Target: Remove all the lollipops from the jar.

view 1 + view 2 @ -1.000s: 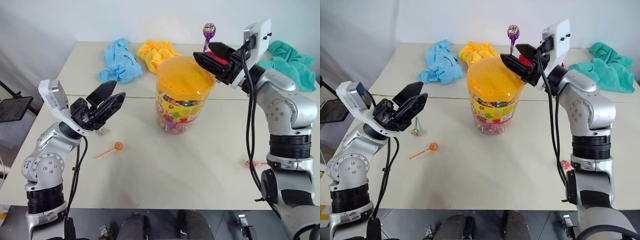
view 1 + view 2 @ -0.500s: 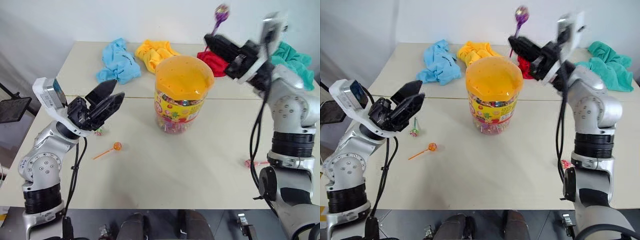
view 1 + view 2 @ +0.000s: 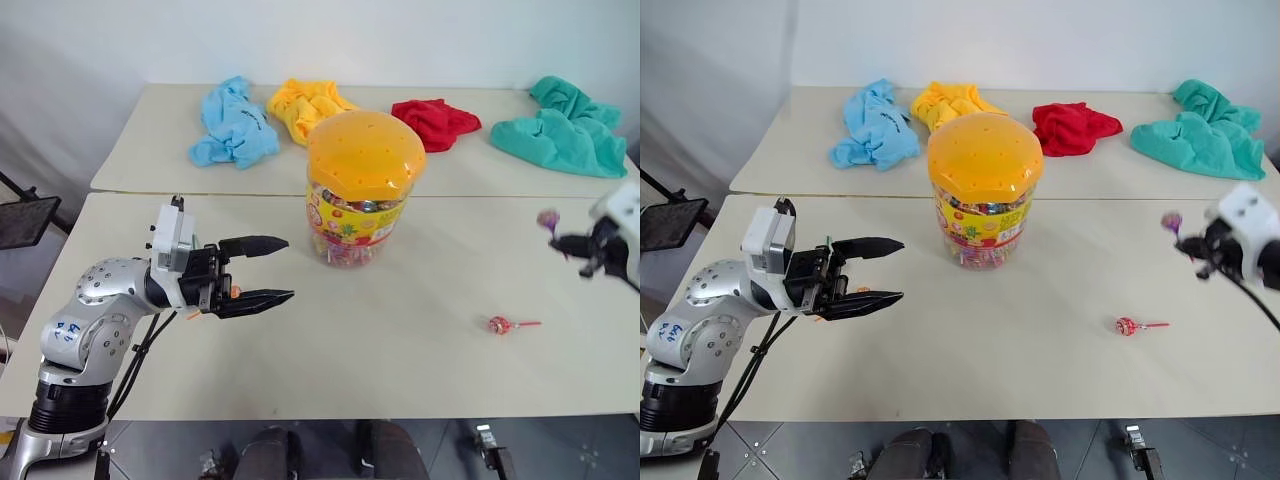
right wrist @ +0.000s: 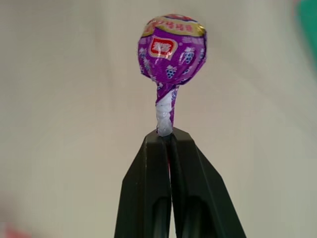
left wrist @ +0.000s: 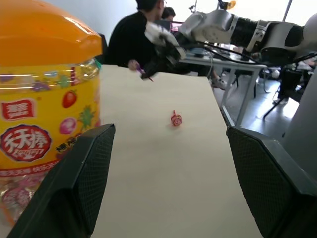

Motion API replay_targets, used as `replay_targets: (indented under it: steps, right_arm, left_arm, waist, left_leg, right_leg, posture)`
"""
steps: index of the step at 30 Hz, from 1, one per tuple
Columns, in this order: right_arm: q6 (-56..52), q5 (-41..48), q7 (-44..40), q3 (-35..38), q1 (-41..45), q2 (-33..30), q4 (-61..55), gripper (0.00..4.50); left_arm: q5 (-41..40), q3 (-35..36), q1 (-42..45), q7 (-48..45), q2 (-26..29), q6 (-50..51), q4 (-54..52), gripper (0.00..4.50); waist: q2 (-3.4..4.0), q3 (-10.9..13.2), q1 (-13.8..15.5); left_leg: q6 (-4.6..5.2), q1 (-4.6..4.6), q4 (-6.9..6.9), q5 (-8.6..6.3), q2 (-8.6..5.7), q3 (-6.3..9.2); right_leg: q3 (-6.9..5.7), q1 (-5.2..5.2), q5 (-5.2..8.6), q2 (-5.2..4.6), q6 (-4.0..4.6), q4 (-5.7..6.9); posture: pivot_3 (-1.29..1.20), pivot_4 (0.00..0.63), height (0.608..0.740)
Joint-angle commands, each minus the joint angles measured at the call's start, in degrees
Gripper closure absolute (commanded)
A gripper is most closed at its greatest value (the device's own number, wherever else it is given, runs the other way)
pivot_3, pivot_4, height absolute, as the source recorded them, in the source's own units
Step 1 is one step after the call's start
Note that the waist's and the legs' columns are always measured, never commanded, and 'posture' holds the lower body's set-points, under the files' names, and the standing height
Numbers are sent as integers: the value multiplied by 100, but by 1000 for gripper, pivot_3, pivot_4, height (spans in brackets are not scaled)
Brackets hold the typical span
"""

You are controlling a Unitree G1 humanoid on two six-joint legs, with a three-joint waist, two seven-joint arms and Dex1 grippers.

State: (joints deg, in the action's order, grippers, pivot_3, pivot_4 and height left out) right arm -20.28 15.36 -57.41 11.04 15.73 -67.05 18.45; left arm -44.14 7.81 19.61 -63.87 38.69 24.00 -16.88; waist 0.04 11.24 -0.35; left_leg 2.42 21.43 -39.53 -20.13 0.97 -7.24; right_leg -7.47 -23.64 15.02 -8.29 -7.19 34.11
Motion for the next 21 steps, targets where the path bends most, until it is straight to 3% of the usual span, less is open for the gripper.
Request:
replay_targets:
  steps: [1, 3, 6, 13, 17, 18, 21]
  right_arm:
    - [630, -261, 219, 323, -227, 18, 290, 4486]
    - [722, -274, 216, 311, -413, 139, 454, 4486]
    - [882, -220, 127, 344, -512, 271, 545, 3856]
    - [1429, 160, -289, 832, -579, 409, 507, 1484]
    - [1620, 1871, -1382, 1628, -49, 1008, -613, 292]
    - [1545, 1978, -1432, 1576, -26, 1112, -881, 70]
    - [1089, 2311, -1382, 673, -3, 1604, -2463, 70]
  left_arm:
    - [118, 30, -11, -109, -17, -216, 43, 691]
    - [141, 38, -20, -147, -18, -251, 82, 691]
    - [164, 46, -31, -160, -32, -280, 79, 691]
    - [422, 149, -157, 109, 4, -406, -14, 691]
    - [699, 544, -356, 520, 398, -273, -5, 691]
    - [759, 634, -465, 487, 455, -378, 63, 691]
    - [1128, 1095, -949, 723, 362, -986, 356, 691]
  waist:
    - [3, -1, -3]
    - [4, -1, 5]
    - [4, -1, 17]
    - [14, -2, 32]
    - [16, -1, -19]
    - [19, -2, -18]
    - [23, -7, 3]
  left_leg:
    - [0, -5, 0, 1, 1, -3]
    - [0, -17, -1, 2, 23, -7]
    - [0, -17, -2, 1, 26, -5]
    - [1, -13, -3, 1, 25, 1]
    - [0, -15, -5, 0, 34, 1]
    - [-2, -15, -4, -1, 48, -4]
    - [-17, -22, -5, -10, 67, 3]
  right_leg:
    - [4, 2, 0, 0, 0, 2]
    - [14, 7, 0, 0, 1, 7]
    - [13, 9, 0, 0, 1, 6]
    - [9, 10, 0, -1, 1, 3]
    - [10, 11, 0, 8, 1, 0]
    - [14, 12, -5, 23, 10, -4]
    - [11, 12, -6, 40, 12, 2]
  posture:
    - [0, 150, 740]
    - [0, 150, 740]
    - [0, 150, 740]
    - [0, 150, 740]
    - [0, 150, 740]
    - [0, 150, 740]
    - [0, 150, 740]
